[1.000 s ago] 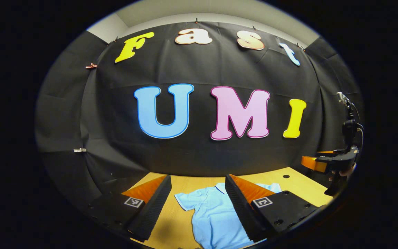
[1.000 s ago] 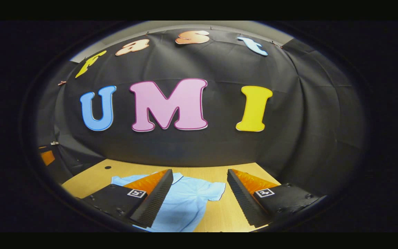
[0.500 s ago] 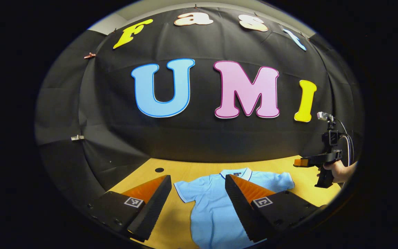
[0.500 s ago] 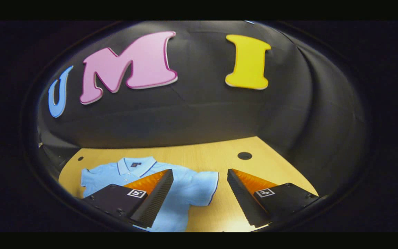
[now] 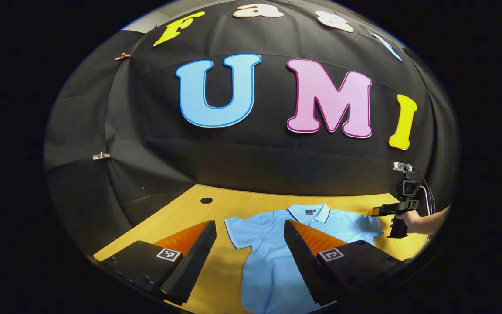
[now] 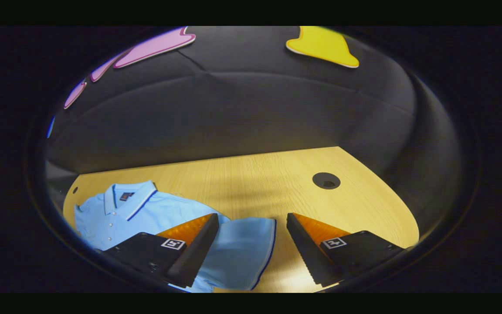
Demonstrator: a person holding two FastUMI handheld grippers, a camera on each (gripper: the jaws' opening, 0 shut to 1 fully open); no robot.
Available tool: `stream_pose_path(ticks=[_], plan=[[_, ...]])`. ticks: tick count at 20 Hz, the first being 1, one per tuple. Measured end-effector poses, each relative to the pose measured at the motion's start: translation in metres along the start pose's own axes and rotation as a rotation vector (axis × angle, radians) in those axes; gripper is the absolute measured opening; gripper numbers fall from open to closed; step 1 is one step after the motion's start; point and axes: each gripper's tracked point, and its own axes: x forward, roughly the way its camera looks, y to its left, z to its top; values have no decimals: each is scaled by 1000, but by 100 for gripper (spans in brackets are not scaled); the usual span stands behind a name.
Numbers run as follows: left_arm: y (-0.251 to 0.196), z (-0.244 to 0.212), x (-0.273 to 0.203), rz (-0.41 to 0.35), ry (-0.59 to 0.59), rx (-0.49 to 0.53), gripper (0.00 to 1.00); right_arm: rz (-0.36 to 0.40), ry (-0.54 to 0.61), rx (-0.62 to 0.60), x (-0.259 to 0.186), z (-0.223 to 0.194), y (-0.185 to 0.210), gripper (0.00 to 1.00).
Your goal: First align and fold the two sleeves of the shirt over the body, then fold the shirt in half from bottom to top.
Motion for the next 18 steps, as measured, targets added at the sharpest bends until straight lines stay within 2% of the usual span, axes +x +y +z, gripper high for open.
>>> stream_pose_path(ticks=[1, 2, 3, 4, 5, 8, 10, 11, 13, 14, 15, 16, 17, 18], plan=[[-1, 0, 2, 0, -1, -6, 99, 0, 16, 2, 5, -6, 0, 93], [-2, 1, 3, 1, 1, -8, 99, -7, 40, -4, 7, -14, -2, 97], [-4, 0, 3, 0, 2, -9, 99, -7, 13, -32, 6, -8, -3, 98], [-6, 1, 3, -4, 2, -11, 99, -8, 25, -48, 7, -14, -3, 94], [-7, 1, 3, -8, 0, -10, 99, 1, 16, -51, 5, -12, 0, 94], [-11, -1, 3, -11, 6, -6, 99, 8, 21, -47, 5, -11, 4, 66], [-10, -3, 3, -14, 9, -7, 99, 5, 16, -50, 4, -10, 10, 31], [-10, -3, 2, -15, 10, -6, 99, -5, 15, -43, 2, -10, 10, 34], [-9, -5, 2, -15, 16, -3, 99, -16, 12, -46, 3, -9, 14, 4], [-9, -7, 2, -16, 19, -5, 99, -22, 11, -46, 3, -10, 14, 10], [-8, -8, 2, -18, 24, -7, 99, -20, 11, -44, 2, -10, 16, 2], [-8, -10, 1, -20, 25, -9, 99, -21, 12, -43, 0, -10, 17, 2], [-8, -10, -1, -22, 26, -7, 99, -27, 4, -50, -2, -6, 18, 8], [-8, -11, -1, -24, 26, -2, 99, -32, -11, -63, -6, 0, 19, 2]])
